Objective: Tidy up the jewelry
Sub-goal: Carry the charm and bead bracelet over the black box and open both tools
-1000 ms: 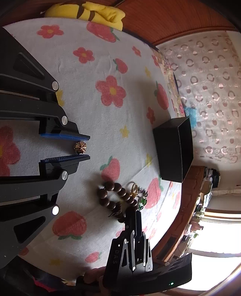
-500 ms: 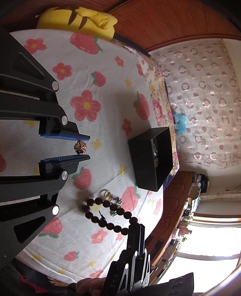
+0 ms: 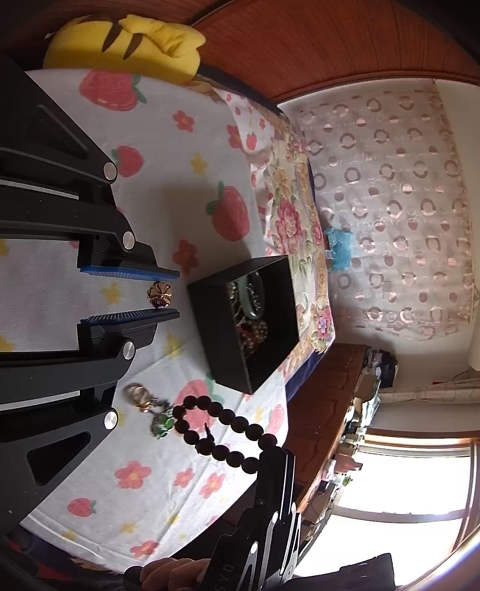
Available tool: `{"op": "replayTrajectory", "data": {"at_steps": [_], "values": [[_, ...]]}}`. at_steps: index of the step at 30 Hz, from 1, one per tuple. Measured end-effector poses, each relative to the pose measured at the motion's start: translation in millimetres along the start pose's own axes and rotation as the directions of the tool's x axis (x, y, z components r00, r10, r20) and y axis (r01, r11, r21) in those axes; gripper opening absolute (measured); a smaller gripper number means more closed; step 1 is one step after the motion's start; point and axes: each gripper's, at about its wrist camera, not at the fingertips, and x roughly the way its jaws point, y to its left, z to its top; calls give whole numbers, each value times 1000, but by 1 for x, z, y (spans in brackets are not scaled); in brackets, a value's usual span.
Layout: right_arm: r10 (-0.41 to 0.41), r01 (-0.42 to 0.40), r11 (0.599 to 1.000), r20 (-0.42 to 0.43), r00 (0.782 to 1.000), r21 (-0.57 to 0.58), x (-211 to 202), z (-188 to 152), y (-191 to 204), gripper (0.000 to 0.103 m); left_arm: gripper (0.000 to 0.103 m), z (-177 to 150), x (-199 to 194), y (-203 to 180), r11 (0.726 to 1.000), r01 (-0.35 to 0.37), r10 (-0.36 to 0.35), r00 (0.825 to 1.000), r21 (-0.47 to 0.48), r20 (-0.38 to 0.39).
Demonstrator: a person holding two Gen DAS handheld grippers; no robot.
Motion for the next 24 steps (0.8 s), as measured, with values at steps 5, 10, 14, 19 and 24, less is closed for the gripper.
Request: {"op": "replayTrajectory", "data": {"at_steps": [5, 10, 14, 19, 24], "values": [[3, -2, 1000, 22, 1000, -5, 6, 20, -12, 15, 14, 20, 8, 2, 1000, 2, -2, 1000, -7, 14], [0, 0, 1000, 44, 999, -4, 16, 38, -23, 15, 14, 34, 17, 4, 1000, 5, -5, 1000, -6, 20], [-6, 5, 1000, 66, 998, 8, 24, 51, -33, 15, 14, 45, 25, 5, 1000, 7, -7, 1000, -1, 22], [0, -1, 1000, 59, 998, 24, 42, 58, -43, 15, 14, 57, 39, 7, 1000, 13, -13, 1000, 4, 19], [4, -4, 999, 15, 1000, 44, 67, 55, -49, 15, 14, 64, 54, 9, 1000, 19, -19, 1000, 7, 7]]}}
